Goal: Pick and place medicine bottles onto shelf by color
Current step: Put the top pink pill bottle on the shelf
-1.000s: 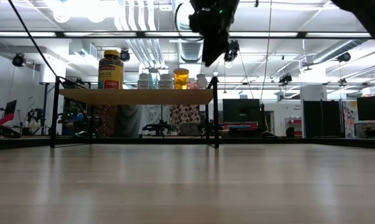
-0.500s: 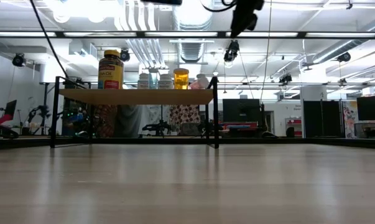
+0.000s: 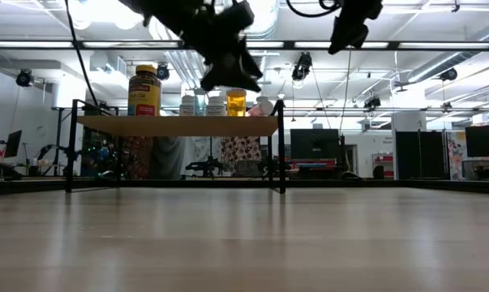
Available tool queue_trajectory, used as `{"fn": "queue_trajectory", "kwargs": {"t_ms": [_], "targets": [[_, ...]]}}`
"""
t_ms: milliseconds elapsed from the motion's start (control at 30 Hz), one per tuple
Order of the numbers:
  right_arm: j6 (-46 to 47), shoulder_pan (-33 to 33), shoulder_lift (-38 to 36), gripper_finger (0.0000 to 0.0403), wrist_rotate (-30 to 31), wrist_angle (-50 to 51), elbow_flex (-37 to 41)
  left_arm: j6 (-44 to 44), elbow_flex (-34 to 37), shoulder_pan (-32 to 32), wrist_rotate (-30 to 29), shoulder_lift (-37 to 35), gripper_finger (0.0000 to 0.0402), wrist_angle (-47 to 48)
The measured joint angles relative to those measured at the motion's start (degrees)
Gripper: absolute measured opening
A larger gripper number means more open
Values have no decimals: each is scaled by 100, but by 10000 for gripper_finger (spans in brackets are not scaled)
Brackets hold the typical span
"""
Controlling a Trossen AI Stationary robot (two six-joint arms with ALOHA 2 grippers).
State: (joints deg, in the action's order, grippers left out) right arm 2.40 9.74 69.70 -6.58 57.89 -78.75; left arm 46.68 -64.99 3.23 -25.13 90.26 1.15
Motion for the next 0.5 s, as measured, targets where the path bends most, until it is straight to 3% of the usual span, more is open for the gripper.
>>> {"fn": "queue_trajectory", "kwargs": {"t_ms": [167,500], "targets": [[68,0,-140,150,-3,-46,311,24,0,399,654,197,217,-3],[63,0,-134,144,-139,-157,428,7,56,739,948,276,217,-9]]}}
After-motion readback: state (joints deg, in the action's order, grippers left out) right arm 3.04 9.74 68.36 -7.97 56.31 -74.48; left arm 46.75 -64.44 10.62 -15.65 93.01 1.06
